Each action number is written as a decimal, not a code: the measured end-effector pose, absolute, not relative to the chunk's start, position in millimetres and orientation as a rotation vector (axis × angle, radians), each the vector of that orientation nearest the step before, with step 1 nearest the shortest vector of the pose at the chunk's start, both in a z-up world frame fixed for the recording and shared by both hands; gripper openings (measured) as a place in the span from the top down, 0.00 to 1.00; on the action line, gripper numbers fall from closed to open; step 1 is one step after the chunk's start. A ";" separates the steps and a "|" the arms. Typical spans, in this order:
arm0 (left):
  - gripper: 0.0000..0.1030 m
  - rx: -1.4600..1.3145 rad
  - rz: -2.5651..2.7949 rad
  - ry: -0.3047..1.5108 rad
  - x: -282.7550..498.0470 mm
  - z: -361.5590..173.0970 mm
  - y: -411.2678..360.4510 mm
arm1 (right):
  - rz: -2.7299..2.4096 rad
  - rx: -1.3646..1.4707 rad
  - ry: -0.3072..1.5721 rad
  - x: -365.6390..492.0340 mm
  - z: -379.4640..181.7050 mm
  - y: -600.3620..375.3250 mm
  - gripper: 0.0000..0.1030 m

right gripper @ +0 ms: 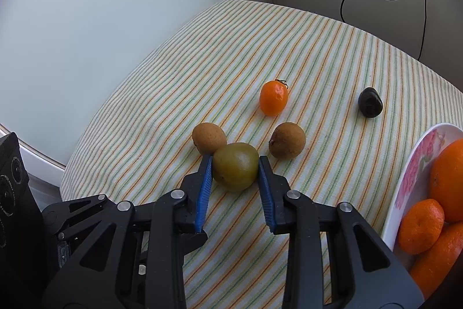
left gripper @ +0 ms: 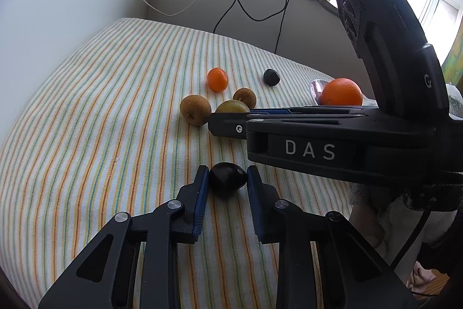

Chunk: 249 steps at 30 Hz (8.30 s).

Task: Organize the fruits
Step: 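Carry the green fruit in the right gripper to the plate while the left carries the plum there, then open the right gripper to drop the green fruit while the left gripper releases the plum into the plate, then lift both tools away from the plate, then move the right tool toward a brown kiwi while the left tool approaches the other kiwi, then close the right gripper on its kiwi while the left gripper closes on the other kiwi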

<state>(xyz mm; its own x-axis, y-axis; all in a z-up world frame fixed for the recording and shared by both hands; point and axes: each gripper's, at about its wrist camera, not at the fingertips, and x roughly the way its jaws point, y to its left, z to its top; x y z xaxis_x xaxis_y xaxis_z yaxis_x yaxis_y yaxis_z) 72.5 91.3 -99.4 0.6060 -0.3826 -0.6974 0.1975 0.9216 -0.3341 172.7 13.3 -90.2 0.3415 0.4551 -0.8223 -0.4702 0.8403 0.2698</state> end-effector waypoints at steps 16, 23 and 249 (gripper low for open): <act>0.76 -0.231 -0.350 0.834 63.3 -89.8 94.6 | 0.632 0.025 1.027 158.7 -71.4 -11.0 0.69; 0.76 -0.229 -0.359 0.818 60.3 -81.4 90.6 | 0.641 0.046 1.011 152.3 -60.2 -25.6 0.69; 0.74 -0.113 -0.266 0.824 116.0 -73.9 86.5 | 0.659 -0.211 1.039 198.2 -57.8 -9.2 0.72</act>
<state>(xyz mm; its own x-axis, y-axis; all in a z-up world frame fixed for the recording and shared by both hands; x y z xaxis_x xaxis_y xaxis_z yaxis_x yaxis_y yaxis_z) 116.0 86.5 -73.9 0.6486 -0.2770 -0.7089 0.1900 0.9609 -0.2016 198.2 -9.2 -57.8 0.3363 0.4045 -0.8504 -0.5971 0.7899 0.1396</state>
